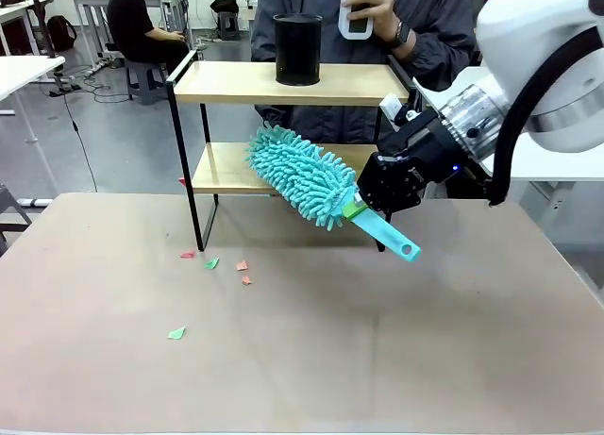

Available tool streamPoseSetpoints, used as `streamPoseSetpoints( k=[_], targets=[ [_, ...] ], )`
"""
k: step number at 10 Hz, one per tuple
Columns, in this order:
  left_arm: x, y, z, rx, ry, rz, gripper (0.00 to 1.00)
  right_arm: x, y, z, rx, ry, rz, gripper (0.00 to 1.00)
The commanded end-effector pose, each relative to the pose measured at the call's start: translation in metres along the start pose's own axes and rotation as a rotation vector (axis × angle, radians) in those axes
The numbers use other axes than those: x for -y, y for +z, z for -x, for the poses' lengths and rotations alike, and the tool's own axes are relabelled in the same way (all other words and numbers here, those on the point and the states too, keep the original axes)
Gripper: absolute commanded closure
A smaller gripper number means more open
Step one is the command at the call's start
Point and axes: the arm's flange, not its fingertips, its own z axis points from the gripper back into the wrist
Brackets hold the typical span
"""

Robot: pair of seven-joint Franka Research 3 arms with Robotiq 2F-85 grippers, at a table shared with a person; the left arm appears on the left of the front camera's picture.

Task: Clean the shelf.
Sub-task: Clean the remaining tier of the Shelf with the Duster once objects are removed.

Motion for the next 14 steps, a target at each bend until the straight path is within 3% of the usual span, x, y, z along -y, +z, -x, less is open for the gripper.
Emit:
streamPoseSetpoints(
  k=[1, 5, 11, 14],
  targets=[
    [0.000, -0.001, -0.001, 0.021, -0.022, 0.019, 0.00, -0.016, -0.020, -0.020, 0.046, -0.037, -0.009, 0.88],
    [0.000, -0.001, -0.001, 0.021, -0.022, 0.019, 0.00, -0.041, -0.048, -0.052, -0.006, -0.065, -0.013, 0.88],
    [0.000, -0.001, -0.001, 0.021, -0.022, 0.019, 0.00, -0.053, -0.071, -0.055, -0.091, -0.071, 0.028, 0.88],
    [0.000, -0.001, -0.001, 0.021, -0.022, 0.019, 0.00, -0.062, -0.083, -0.059, -0.169, -0.014, -0.033, 0.88]
  ],
)
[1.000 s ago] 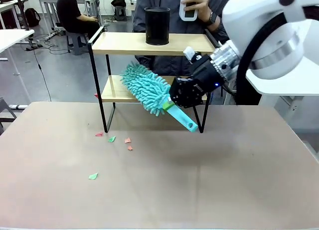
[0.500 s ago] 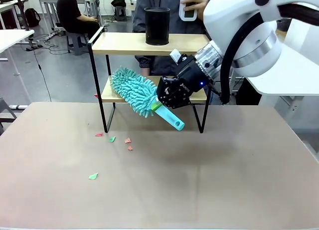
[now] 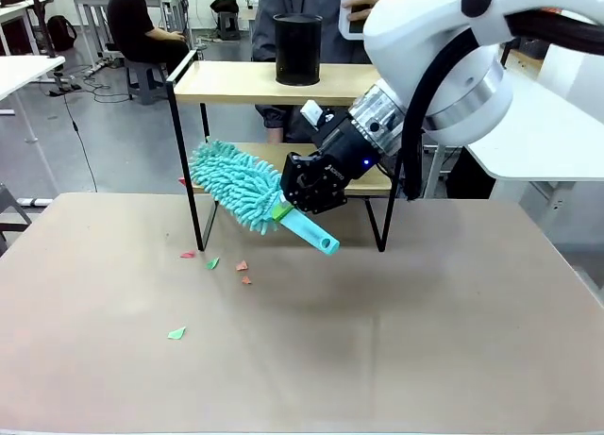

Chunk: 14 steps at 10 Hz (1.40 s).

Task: Clean the shelf.
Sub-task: Clean the remaining tier of the Shelf with the Duster once objects are removed.

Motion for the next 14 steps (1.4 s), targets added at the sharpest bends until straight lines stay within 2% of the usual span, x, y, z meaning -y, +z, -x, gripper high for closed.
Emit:
streamPoseSetpoints(
  k=[1, 4, 7, 9, 10, 11, 12, 14],
  targets=[
    [0.001, -0.001, -0.001, 0.021, -0.022, 0.019, 0.00, -0.009, 0.001, -0.012, -0.073, 0.038, -0.060, 0.88],
    [0.001, -0.001, -0.001, 0.021, -0.022, 0.019, 0.00, -0.002, 0.010, -0.010, -0.116, 0.051, -0.115, 0.88],
    [0.001, -0.001, -0.001, 0.021, -0.022, 0.019, 0.00, 0.015, 0.035, 0.009, -0.139, 0.043, -0.203, 0.88],
    [0.001, -0.001, -0.001, 0.021, -0.022, 0.019, 0.00, 0.021, 0.057, 0.033, -0.332, 0.075, -0.242, 0.88],
    [0.001, -0.001, -0.001, 0.021, -0.022, 0.019, 0.00, 0.024, 0.071, 0.052, -0.469, 0.103, -0.244, 0.88],
    [0.001, -0.001, -0.001, 0.021, -0.022, 0.019, 0.00, 0.028, 0.087, 0.069, -0.508, 0.109, -0.248, 0.88],
    [0.001, -0.001, -0.001, 0.021, -0.022, 0.019, 0.00, 0.036, 0.102, 0.082, -0.527, 0.136, -0.270, 0.88],
    [0.001, -0.001, -0.001, 0.021, -0.022, 0.019, 0.00, 0.049, 0.113, 0.091, -0.467, 0.112, -0.328, 0.88]
  ],
)
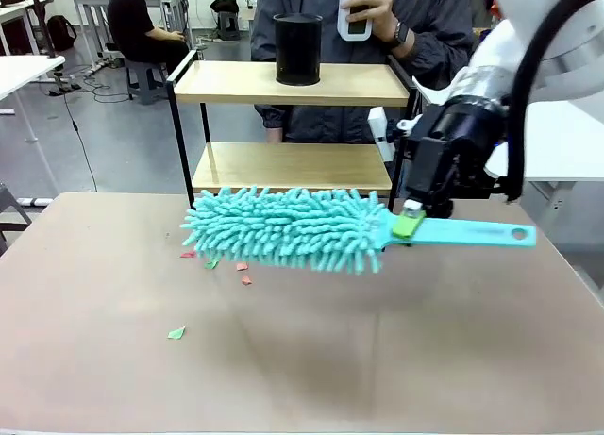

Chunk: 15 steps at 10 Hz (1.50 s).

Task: Clean the shelf.
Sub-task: Clean the remaining tier of the Shelf with the Duster once objects are removed.

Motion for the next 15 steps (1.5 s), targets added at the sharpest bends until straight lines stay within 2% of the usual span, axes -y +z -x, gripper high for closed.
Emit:
streamPoseSetpoints(
  k=[1, 3, 5, 8, 10, 12, 13, 15],
  targets=[
    [0.000, -0.001, -0.001, 0.020, -0.021, 0.019, 0.00, 0.012, 0.003, 0.002, 0.062, 0.007, -0.031, 0.88],
    [0.000, -0.001, -0.001, 0.020, -0.021, 0.019, 0.00, 0.019, 0.005, 0.004, 0.076, -0.006, -0.054, 0.88],
    [0.000, -0.001, -0.001, 0.020, -0.021, 0.019, 0.00, 0.029, 0.028, 0.032, 0.159, 0.035, -0.129, 0.88],
    [0.000, -0.001, -0.001, 0.020, -0.021, 0.019, 0.00, 0.064, 0.089, 0.151, 0.510, 0.016, -0.249, 0.88],
    [0.000, -0.001, -0.001, 0.020, -0.021, 0.019, 0.00, 0.095, 0.108, 0.232, 0.628, 0.038, -0.336, 0.88],
    [0.000, -0.001, -0.001, 0.020, -0.021, 0.019, 0.00, 0.122, 0.101, 0.297, 0.734, 0.112, -0.423, 0.88],
    [0.000, -0.001, -0.001, 0.020, -0.021, 0.019, 0.00, 0.133, 0.095, 0.318, 0.804, 0.107, -0.447, 0.88],
    [0.000, -0.001, -0.001, 0.020, -0.021, 0.019, 0.00, 0.163, 0.083, 0.329, 0.940, -0.047, -0.468, 0.88]
  ],
)
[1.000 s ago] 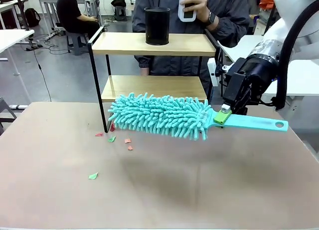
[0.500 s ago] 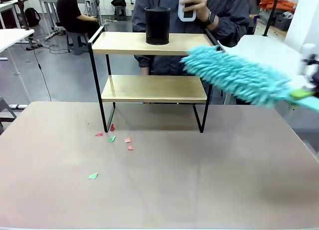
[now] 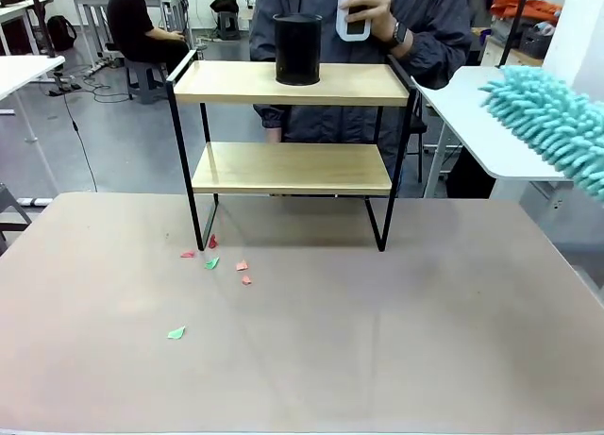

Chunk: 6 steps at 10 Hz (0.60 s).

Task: Clean the shelf.
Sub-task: Clean the remaining tier of the Shelf with the Duster once objects are removed.

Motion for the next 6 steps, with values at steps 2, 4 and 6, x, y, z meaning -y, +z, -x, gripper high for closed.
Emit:
streamPoseSetpoints(
  k=[2, 4, 6],
  targets=[
    [0.000, -0.001, -0.001, 0.019, -0.020, 0.020, 0.00, 0.043, -0.011, -0.012, 0.271, -0.177, 0.120, 0.88],
    [0.000, -0.001, -0.001, 0.019, -0.020, 0.020, 0.00, 0.044, -0.038, -0.030, 0.417, -0.184, 0.255, 0.88],
    [0.000, -0.001, -0.001, 0.019, -0.020, 0.020, 0.00, 0.054, 0.017, -0.014, 0.274, -0.141, 0.151, 0.88]
  ],
)
